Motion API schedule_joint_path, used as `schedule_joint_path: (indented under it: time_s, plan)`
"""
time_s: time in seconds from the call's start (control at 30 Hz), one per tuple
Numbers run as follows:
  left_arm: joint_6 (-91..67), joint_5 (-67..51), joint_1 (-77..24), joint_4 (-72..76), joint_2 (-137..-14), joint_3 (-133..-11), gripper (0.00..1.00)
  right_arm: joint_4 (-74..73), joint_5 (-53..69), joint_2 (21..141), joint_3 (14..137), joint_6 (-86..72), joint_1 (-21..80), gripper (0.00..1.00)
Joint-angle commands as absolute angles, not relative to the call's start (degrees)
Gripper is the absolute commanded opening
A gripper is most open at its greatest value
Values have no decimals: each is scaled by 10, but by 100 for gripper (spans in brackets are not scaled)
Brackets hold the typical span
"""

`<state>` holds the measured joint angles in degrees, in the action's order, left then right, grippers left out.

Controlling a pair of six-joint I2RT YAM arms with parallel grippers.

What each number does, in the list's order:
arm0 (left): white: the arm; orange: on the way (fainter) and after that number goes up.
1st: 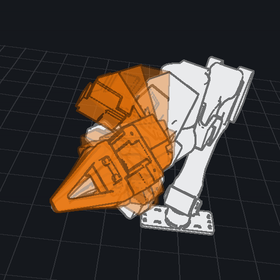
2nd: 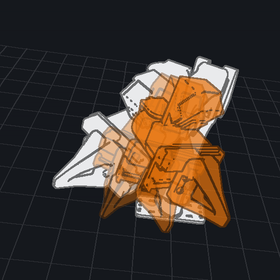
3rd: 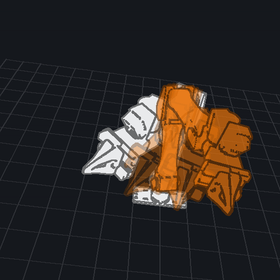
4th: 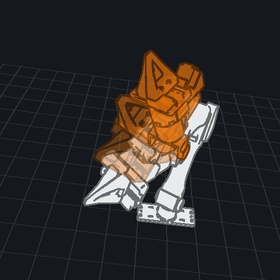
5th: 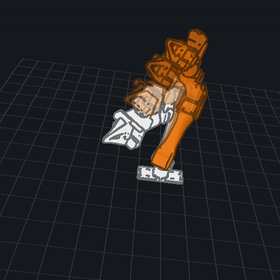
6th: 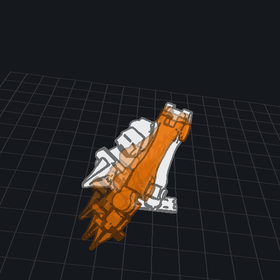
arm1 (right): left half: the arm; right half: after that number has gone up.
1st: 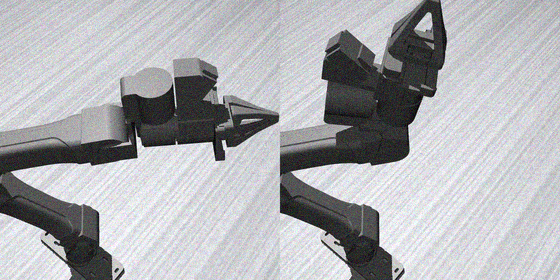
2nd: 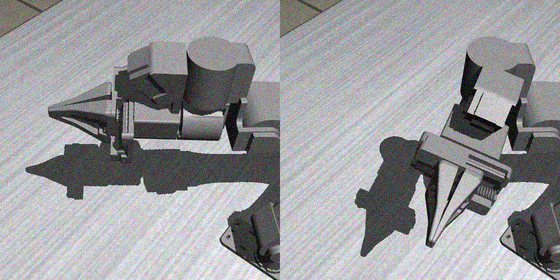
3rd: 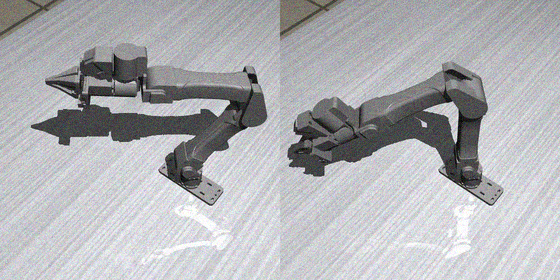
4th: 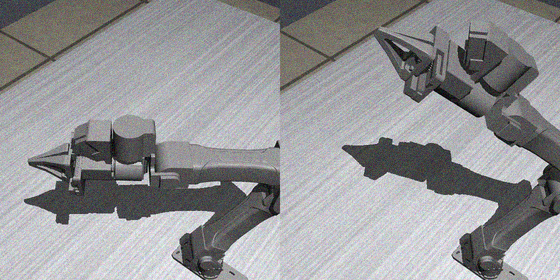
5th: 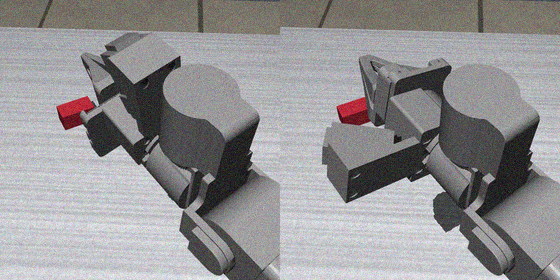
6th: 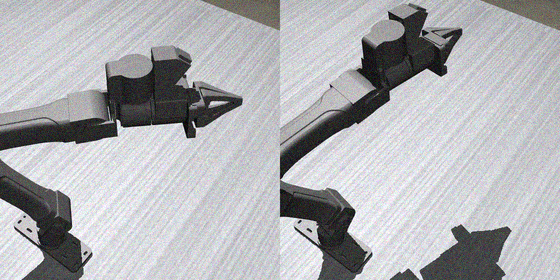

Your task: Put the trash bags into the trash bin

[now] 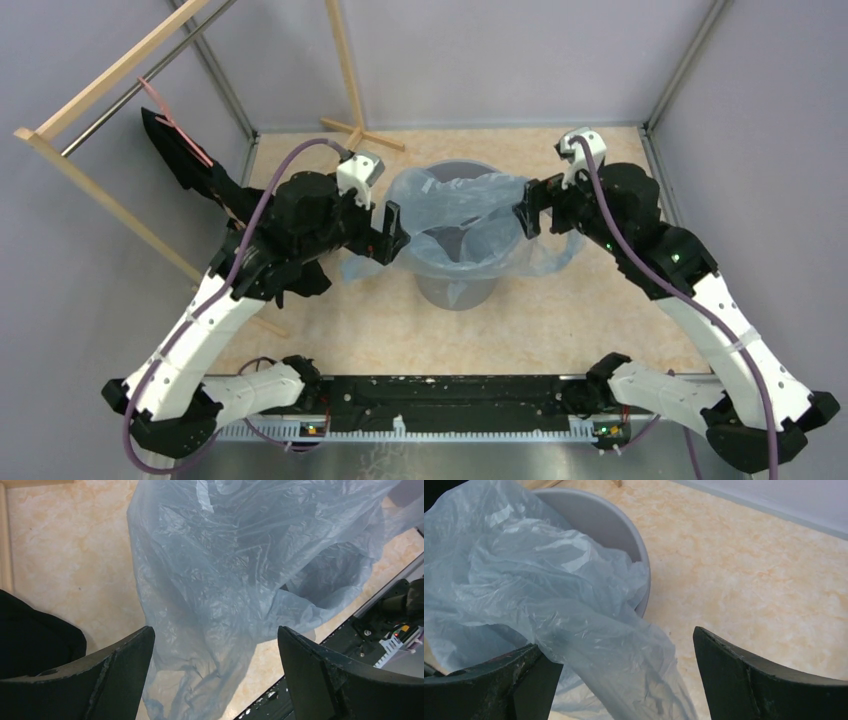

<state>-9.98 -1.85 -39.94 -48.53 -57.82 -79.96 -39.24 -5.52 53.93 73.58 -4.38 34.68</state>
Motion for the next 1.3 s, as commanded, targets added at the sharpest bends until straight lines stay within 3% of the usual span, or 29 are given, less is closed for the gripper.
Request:
schedule_joint_path:
  time_s: [0.0, 0.13, 0.3, 0.4, 0.5, 0.7, 1.27]
  plan:
    - [-70, -6, -398, -497, -595, -838, 99, -392, -112, 579, 797, -39, 344, 91]
    - [-78, -21, -399, -496, -599, -808, 99, -364, -73, 589, 799, -57, 343, 77]
    - [-106, 46, -399, -489, -566, -777, 98, -348, -43, 627, 826, -75, 344, 31]
    - [-114, 37, -399, -473, -551, -772, 98, -363, -33, 667, 852, -86, 339, 13]
    - [-118, 38, -399, -480, -569, -790, 99, -377, -10, 707, 864, -107, 326, 4]
    - [-118, -25, -399, -467, -597, -801, 99, -399, 14, 757, 857, -138, 305, 0]
    - [-46, -46, -399, -505, -612, -784, 99, -409, 36, 759, 842, -119, 254, 2]
